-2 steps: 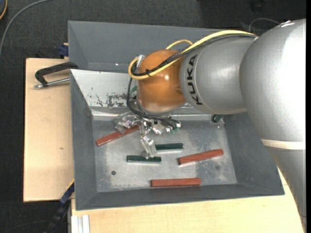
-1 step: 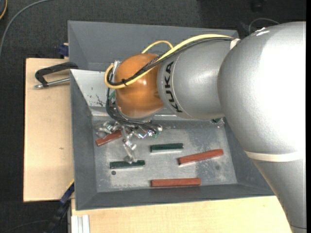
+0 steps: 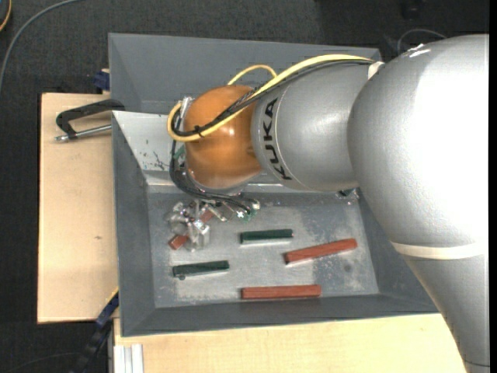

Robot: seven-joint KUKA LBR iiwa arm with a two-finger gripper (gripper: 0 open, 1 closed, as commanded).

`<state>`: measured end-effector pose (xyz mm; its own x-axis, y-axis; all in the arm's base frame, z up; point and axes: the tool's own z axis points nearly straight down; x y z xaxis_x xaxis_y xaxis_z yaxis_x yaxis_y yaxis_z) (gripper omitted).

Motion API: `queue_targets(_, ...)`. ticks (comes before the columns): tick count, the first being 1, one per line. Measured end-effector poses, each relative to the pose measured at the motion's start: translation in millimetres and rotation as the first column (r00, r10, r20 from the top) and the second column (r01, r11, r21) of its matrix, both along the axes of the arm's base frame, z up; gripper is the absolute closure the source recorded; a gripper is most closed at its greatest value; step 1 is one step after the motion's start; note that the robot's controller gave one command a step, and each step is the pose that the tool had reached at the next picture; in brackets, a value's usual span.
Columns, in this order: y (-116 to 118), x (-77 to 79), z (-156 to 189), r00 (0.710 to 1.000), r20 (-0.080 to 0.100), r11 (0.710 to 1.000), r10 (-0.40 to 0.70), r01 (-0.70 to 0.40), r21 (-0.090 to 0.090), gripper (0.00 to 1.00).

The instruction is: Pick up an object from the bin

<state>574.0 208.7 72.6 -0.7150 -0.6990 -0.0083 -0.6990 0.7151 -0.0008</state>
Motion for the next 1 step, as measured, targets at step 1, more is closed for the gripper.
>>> queue_targets(1,9.4,-21.0,172.8,1.000,0.009,1.000,0.028,-0.028,0.002,1.00)
